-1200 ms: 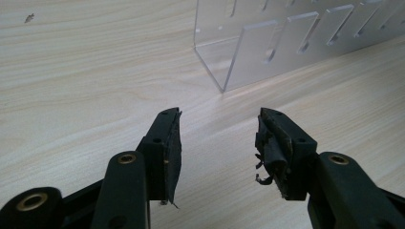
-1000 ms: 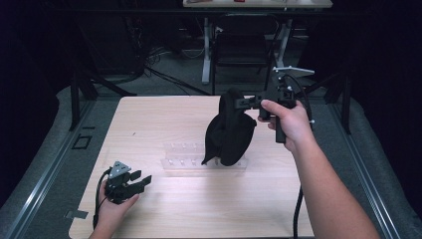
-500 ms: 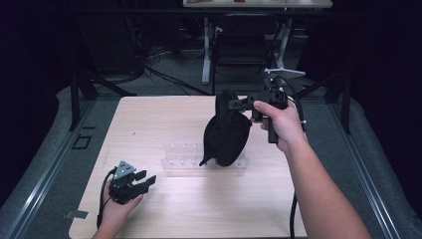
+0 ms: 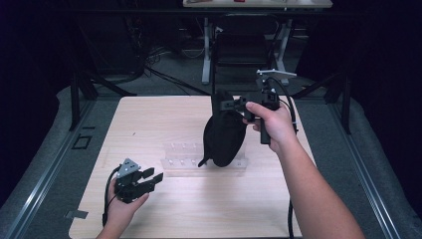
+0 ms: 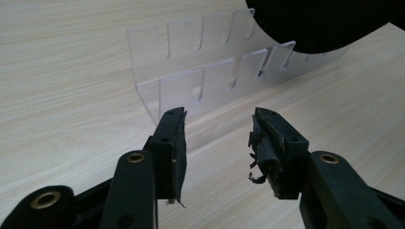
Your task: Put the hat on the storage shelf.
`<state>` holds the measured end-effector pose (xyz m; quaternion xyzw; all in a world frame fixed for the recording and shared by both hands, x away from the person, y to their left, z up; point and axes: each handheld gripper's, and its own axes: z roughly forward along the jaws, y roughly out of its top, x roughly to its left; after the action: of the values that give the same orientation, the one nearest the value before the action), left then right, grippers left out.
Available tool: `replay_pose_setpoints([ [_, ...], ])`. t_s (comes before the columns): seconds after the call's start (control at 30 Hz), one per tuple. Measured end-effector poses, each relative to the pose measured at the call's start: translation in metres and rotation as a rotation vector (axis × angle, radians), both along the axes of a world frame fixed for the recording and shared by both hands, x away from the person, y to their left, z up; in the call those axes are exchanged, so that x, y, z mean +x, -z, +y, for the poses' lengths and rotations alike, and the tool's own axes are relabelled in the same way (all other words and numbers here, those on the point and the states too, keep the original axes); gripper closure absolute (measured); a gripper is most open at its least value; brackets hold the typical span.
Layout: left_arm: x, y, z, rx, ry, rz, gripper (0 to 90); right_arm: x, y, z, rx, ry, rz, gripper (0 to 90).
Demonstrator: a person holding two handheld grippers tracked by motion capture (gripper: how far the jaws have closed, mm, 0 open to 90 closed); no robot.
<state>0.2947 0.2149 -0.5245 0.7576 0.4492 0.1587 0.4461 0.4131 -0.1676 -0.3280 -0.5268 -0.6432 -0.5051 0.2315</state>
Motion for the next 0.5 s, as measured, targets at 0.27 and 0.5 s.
replay_pose_setpoints([
  [0.27,0.003,-0.018,-0.015,0.039,0.049,-0.030,56.3,0.001,0.001,0.004,0.012,-0.006,0.005,87.4],
  [0.5,0.005,-0.033,-0.030,0.051,0.084,-0.050,56.3,0.002,0.002,0.010,0.024,-0.012,0.004,87.3],
])
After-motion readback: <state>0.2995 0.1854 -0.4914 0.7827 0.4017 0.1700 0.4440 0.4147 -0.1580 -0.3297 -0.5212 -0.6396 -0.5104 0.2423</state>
